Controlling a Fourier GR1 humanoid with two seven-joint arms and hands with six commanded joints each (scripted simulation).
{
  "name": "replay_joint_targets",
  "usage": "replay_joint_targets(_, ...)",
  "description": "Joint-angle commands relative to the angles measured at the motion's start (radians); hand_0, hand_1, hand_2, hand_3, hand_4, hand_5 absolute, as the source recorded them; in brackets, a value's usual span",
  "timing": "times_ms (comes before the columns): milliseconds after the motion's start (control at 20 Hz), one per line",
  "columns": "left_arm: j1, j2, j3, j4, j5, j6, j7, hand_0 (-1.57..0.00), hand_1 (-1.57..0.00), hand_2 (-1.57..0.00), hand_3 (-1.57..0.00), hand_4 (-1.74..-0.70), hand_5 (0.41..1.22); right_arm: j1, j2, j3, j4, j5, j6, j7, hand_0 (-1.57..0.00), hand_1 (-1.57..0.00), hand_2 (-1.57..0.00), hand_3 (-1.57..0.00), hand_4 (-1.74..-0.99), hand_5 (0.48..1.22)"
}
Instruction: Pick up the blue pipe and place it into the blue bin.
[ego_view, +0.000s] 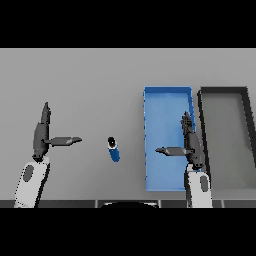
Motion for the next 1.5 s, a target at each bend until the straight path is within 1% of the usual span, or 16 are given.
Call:
replay_joint_targets(0,0.001,-0.002,-0.002,-0.002,-0.002,0.002,-0.005,0.00,0.00,0.00,0.00,-1.19,0.605,0.001,-0.002,-0.002,-0.001,-0.002,0.001,-0.001,0.00,0.00,0.00,0.00,-1.254,0.598)
replay_joint_targets(250,0.013,-0.013,-0.018,-0.027,-0.017,0.021,-0.004,0.00,0.00,0.00,0.00,-1.19,0.605,0.007,-0.025,-0.018,-0.005,-0.018,0.014,-0.002,0.00,0.00,0.00,0.00,-1.254,0.598)
replay_joint_targets(300,0.039,0.046,-0.038,-0.031,0.005,-0.100,-0.048,0.00,0.00,0.00,0.00,-1.19,0.605,0.057,-0.087,0.013,-0.037,0.040,0.044,-0.053,0.00,0.00,0.00,0.00,-1.254,0.598)
replay_joint_targets(350,0.049,0.085,-0.045,-0.019,0.020,-0.179,-0.073,0.00,0.00,0.00,0.00,-1.19,0.606,0.096,-0.118,0.040,-0.067,0.077,0.064,-0.085,0.00,0.00,0.00,0.00,-1.255,0.597)
replay_joint_targets(400,0.054,0.115,-0.044,-0.005,0.031,-0.232,-0.087,0.00,0.00,0.00,0.00,-1.19,0.604,0.117,-0.143,0.055,-0.093,0.106,0.071,-0.094,0.00,0.00,0.00,0.00,-1.251,0.597)
replay_joint_targets(500,0.073,0.148,-0.045,-0.018,0.044,-0.283,-0.118,0.00,0.00,0.00,0.00,-1.19,0.603,0.145,-0.154,0.083,-0.118,0.147,0.071,-0.088,0.00,0.00,0.00,0.00,-1.244,0.596)
replay_joint_targets(600,0.061,0.156,-0.057,-0.006,0.033,-0.307,-0.119,0.00,0.00,0.00,0.00,-1.17,0.603,0.148,-0.158,0.090,-0.137,0.150,0.077,-0.058,0.00,0.00,0.00,0.00,-1.236,0.594)
replay_joint_targets(700,0.070,0.178,-0.078,-0.038,0.027,-0.344,-0.140,0.00,0.00,0.00,0.00,-1.16,0.605,0.145,-0.159,0.089,-0.132,0.149,0.079,-0.043,0.00,0.00,0.00,0.00,-1.226,0.593)
replay_joint_targets(800,0.091,0.193,-0.119,-0.067,0.033,-0.417,-0.135,0.00,0.00,0.00,0.00,-1.17,0.592,0.145,-0.161,0.089,-0.131,0.146,0.083,-0.066,0.00,0.00,0.00,0.00,-1.226,0.596)
replay_joint_targets(950,0.113,0.207,-0.179,-0.131,0.023,-0.471,-0.099,0.00,0.00,0.00,0.00,-1.18,0.557,0.115,-0.169,0.079,-0.113,0.129,0.096,-0.064,0.00,0.00,0.00,0.00,-1.234,0.609)
replay_joint_targets(1000,0.115,0.220,-0.189,-0.155,0.021,-0.482,-0.086,0.00,0.00,0.00,0.00,-1.18,0.544,0.122,-0.173,0.079,-0.114,0.126,0.101,-0.087,0.00,0.00,0.00,0.00,-1.242,0.618)
replay_joint_targets(1050,0.105,0.203,-0.212,-0.169,0.014,-0.480,-0.059,0.00,0.00,0.00,0.00,-1.19,0.532,0.130,-0.169,0.086,-0.126,0.121,0.110,-0.091,0.00,0.00,0.00,0.00,-1.254,0.626)
replay_joint_targets(1150,0.102,0.182,-0.250,-0.197,0.000,-0.488,-0.043,0.00,0.00,0.00,0.00,-1.20,0.517,0.125,-0.156,0.091,-0.120,0.129,0.100,-0.084,0.00,0.00,0.00,0.00,-1.273,0.636)
replay_joint_targets(1300,0.073,0.127,-0.314,-0.186,-0.045,-0.493,0.003,0.00,0.00,0.00,0.00,-1.21,0.494,0.108,-0.154,0.091,-0.122,0.129,0.099,-0.069,0.00,0.00,0.00,0.00,-1.290,0.646)
replay_joint_targets(1350,0.069,0.122,-0.318,-0.177,-0.060,-0.491,-0.010,0.00,0.00,0.00,0.00,-1.21,0.488,0.114,-0.160,0.088,-0.113,0.133,0.099,-0.072,0.00,0.00,0.00,0.00,-1.296,0.651)
replay_joint_targets(1450,0.074,0.071,-0.352,-0.158,-0.099,-0.471,-0.026,0.00,0.00,0.00,0.00,-1.21,0.479,0.123,-0.157,0.094,-0.118,0.144,0.094,-0.073,0.00,0.00,0.00,0.00,-1.294,0.653)
